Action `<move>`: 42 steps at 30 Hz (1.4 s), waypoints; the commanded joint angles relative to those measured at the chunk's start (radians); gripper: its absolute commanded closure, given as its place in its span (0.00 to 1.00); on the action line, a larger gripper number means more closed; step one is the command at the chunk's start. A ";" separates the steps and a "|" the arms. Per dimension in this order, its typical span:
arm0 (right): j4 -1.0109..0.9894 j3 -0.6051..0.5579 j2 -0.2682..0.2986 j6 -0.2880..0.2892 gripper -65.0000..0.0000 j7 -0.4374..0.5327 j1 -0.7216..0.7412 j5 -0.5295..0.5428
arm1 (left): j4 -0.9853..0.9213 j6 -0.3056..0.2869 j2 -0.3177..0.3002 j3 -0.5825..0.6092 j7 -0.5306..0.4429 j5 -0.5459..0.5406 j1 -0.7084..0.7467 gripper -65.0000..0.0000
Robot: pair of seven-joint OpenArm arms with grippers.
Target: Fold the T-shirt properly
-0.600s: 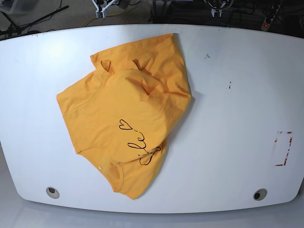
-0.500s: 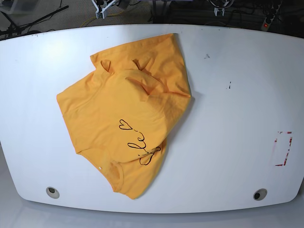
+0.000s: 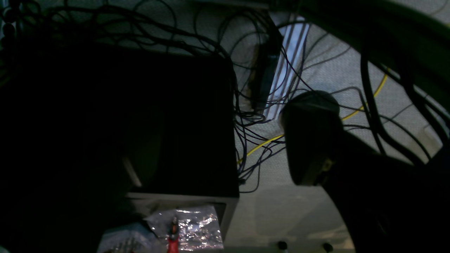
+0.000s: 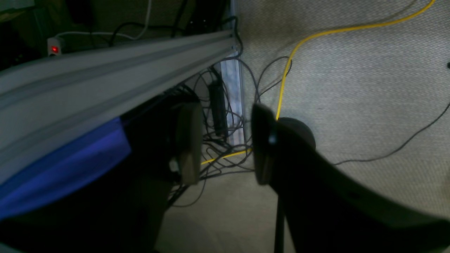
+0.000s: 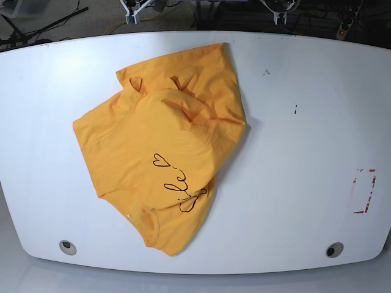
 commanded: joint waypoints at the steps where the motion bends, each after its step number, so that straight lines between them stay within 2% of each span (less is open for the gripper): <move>1: 0.005 0.000 0.009 0.005 0.68 0.009 -0.028 0.008 | 0.061 -0.003 -0.004 0.000 -0.001 0.001 0.034 0.24; 7: 0.100 0.002 0.000 0.005 0.68 0.014 -0.094 0.012 | 0.242 -0.003 -0.002 0.000 0.005 0.001 0.143 0.24; 14: 0.298 0.004 -0.021 0.011 0.68 0.011 -0.219 0.013 | 0.434 -0.003 -0.002 -0.002 0.005 0.001 0.275 0.24; 17: 0.396 0.004 -0.046 0.011 0.68 0.007 -0.283 0.013 | 0.560 -0.003 -0.002 -0.002 0.006 0.001 0.364 0.24; 25: 0.600 -0.038 -0.063 0.012 0.68 0.007 -0.444 0.021 | 0.897 -0.003 -0.010 -0.004 0.006 0.000 0.620 0.24; 29: 0.715 -0.090 -0.058 0.012 0.68 0.003 -0.535 0.104 | 1.045 -0.003 -0.010 -0.040 0.006 0.000 0.728 0.24; 31: 0.795 -0.113 -0.055 0.012 0.68 -0.037 -0.582 0.153 | 1.129 -0.003 -0.002 -0.074 0.006 0.000 0.778 0.24; 36: 0.987 -0.153 0.000 0.012 0.68 -0.121 -0.699 0.308 | 1.338 -0.003 -0.002 -0.099 0.006 0.000 0.909 0.24; 42: 1.174 -0.153 0.048 0.006 0.68 -0.128 -0.829 0.420 | 1.580 -0.003 -0.002 -0.105 0.006 0.000 1.041 0.24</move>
